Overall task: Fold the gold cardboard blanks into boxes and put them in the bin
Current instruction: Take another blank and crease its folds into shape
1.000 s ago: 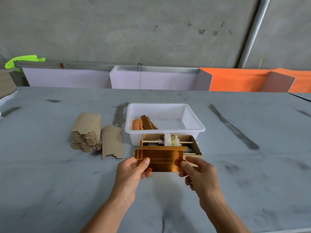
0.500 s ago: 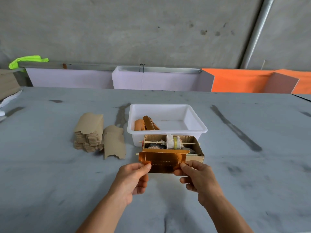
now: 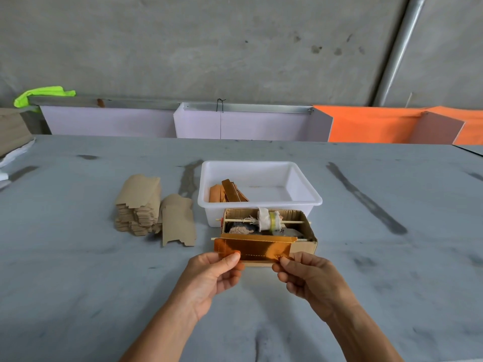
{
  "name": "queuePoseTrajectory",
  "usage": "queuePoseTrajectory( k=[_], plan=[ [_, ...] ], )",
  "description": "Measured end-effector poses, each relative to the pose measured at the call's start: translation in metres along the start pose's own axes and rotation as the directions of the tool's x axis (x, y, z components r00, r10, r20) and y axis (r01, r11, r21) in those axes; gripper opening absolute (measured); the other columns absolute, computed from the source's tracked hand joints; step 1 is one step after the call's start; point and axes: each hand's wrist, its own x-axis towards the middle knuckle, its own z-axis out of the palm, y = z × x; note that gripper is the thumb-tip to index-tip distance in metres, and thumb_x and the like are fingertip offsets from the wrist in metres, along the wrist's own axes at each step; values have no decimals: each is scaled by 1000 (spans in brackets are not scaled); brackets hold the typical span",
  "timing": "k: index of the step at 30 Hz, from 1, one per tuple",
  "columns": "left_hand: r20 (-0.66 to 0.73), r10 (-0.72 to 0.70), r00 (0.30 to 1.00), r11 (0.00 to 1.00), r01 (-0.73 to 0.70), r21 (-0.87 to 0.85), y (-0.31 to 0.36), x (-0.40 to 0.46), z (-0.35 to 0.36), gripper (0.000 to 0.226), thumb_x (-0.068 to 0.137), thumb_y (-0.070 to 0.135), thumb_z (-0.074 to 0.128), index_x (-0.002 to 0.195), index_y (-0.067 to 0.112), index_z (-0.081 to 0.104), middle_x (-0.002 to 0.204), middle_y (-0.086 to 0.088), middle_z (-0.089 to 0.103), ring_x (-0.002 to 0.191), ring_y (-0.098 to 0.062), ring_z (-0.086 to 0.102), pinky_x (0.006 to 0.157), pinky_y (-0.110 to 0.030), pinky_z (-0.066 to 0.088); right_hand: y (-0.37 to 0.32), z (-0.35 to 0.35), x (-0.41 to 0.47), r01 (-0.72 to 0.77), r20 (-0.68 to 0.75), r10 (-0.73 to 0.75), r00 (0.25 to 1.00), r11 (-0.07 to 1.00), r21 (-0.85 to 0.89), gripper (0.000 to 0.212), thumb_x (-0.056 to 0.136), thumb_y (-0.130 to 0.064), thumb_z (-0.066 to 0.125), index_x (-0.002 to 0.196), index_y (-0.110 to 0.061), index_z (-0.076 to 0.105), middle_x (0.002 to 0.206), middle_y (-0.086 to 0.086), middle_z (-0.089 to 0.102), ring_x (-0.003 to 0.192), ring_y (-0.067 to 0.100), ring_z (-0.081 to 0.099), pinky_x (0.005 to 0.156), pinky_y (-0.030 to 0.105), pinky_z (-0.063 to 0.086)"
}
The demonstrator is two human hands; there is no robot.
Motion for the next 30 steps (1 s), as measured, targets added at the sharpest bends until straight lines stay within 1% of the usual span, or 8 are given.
queuePoseTrajectory(
  k=[3, 7, 11, 15, 19, 22, 26, 30],
  plan=[
    [-6, 31, 999, 999, -31, -4, 0, -1, 0, 3, 76, 1, 69, 77, -1, 67, 71, -15, 70, 58, -16, 67, 53, -23, 55, -1, -2, 1, -7, 9, 7, 1000, 999, 45, 13, 76, -7, 69, 84, 3, 70, 76, 17, 70, 57, 15, 63, 51, 21, 51],
    [-56, 132, 990, 990, -130, 48, -2, -2, 4, 3, 79, -4, 67, 78, -2, 68, 67, -13, 70, 56, -15, 66, 54, -22, 55, 0, 0, 1, 21, -9, -20, 1000, 999, 37, 19, 63, -13, 73, 76, 1, 70, 70, 16, 68, 57, 15, 61, 52, 21, 52],
    [-112, 210, 971, 975, -200, 99, -4, -3, 7, 7, 79, -6, 68, 74, 0, 69, 64, -13, 70, 53, -16, 65, 52, -22, 54, 4, 4, 2, 60, -83, -58, 995, 998, 23, 7, 76, -3, 71, 75, 2, 67, 66, 14, 68, 57, 14, 61, 53, 23, 50],
    [-132, 248, 960, 967, -237, 95, -4, -4, 10, 14, 78, -9, 67, 71, 3, 70, 63, -13, 70, 51, -16, 65, 50, -23, 54, 6, 11, 5, 126, -191, -122, 974, 992, 11, 7, 77, 0, 72, 74, 1, 65, 62, 11, 66, 55, 13, 60, 57, 25, 49],
    [-144, 268, 953, 962, -257, 90, -3, -5, 11, 16, 78, -9, 67, 71, 5, 70, 62, -12, 70, 51, -16, 64, 50, -23, 55, 8, 15, 7, 168, -256, -156, 954, 985, 27, 11, 75, 2, 73, 81, 5, 64, 63, 11, 65, 50, 10, 60, 57, 26, 49],
    [-174, 298, 939, 954, -289, 73, -4, -6, 16, 17, 78, -11, 66, 74, 5, 69, 60, -7, 69, 50, -15, 62, 51, -24, 55, 10, 19, 7, 185, -281, -157, 947, 980, 75, 16, 74, 6, 72, 81, -3, 61, 65, 11, 61, 48, 9, 60, 58, 26, 47],
    [-278, 349, 895, 932, -364, -2, -11, -5, 27, 23, 78, -13, 65, 86, 7, 61, 61, -4, 69, 51, -15, 61, 50, -23, 54, 13, 26, 11, 241, -333, -181, 926, 959, 150, 36, 75, 8, 71, 101, -11, 54, 67, 14, 53, 50, 14, 59, 61, 29, 46],
    [-303, 318, 898, 933, -353, -68, -19, -2, 37, 29, 73, -10, 72, 92, 9, 60, 68, -6, 72, 57, -16, 66, 52, -24, 55, 16, 29, 13, 244, -328, -175, 928, 952, 183, 46, 78, 6, 70, 117, -6, 51, 69, 12, 60, 61, 20, 58, 63, 30, 46]
  ],
)
